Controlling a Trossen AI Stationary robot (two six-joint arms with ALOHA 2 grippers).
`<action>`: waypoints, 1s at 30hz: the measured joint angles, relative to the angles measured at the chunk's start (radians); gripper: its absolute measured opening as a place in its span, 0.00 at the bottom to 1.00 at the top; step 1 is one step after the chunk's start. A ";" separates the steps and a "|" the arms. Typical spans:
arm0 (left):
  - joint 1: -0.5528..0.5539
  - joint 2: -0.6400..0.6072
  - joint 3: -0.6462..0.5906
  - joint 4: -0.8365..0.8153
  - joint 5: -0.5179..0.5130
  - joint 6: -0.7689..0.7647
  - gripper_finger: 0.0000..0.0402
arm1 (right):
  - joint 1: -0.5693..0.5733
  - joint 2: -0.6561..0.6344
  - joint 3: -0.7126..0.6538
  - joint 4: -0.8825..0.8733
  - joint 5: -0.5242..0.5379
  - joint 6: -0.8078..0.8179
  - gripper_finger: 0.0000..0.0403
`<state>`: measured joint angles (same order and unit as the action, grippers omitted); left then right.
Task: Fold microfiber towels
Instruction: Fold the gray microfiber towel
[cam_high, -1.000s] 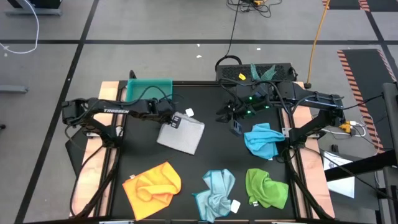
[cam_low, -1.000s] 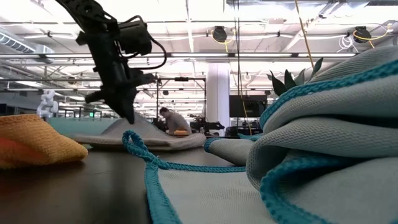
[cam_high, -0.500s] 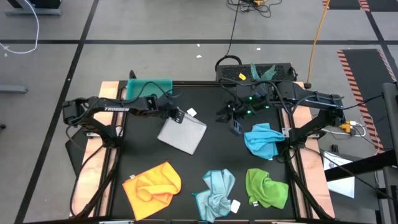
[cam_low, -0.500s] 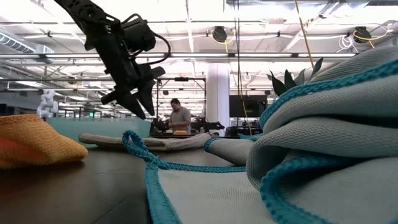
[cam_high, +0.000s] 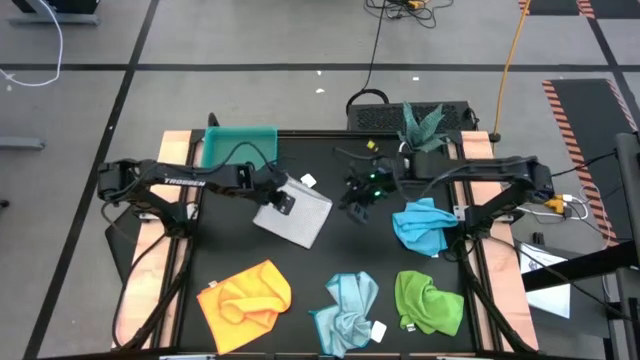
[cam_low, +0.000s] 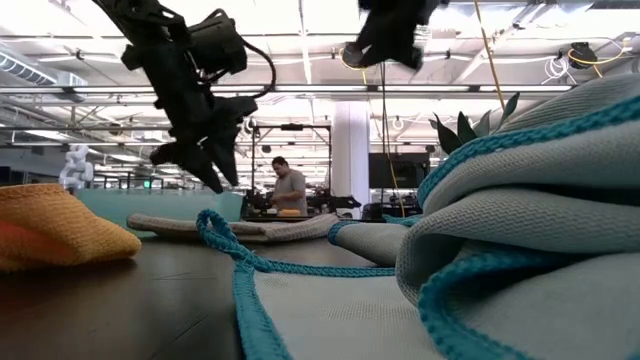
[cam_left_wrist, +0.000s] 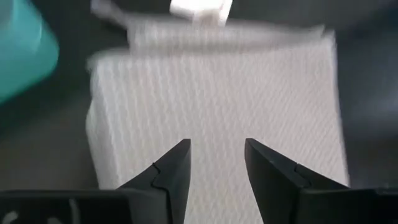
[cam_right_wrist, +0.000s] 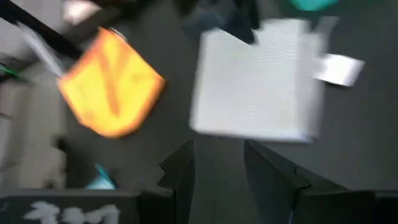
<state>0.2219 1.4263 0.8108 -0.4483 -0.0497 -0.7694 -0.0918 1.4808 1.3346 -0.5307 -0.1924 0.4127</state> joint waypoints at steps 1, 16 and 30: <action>-0.016 -0.002 0.000 -0.016 0.000 -0.010 0.38 | -0.003 0.011 -0.052 0.115 -0.043 0.031 0.32; -0.141 -0.021 0.000 -0.078 -0.034 -0.105 0.38 | -0.002 0.368 -0.135 0.475 -0.040 0.018 0.12; -0.153 -0.186 0.000 -0.081 -0.118 -0.133 0.38 | -0.008 0.450 -0.067 0.398 0.121 -0.089 0.00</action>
<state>0.0685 1.2408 0.8106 -0.5290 -0.1673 -0.9028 -0.0994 1.9305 1.2678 -0.1326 -0.0715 0.3237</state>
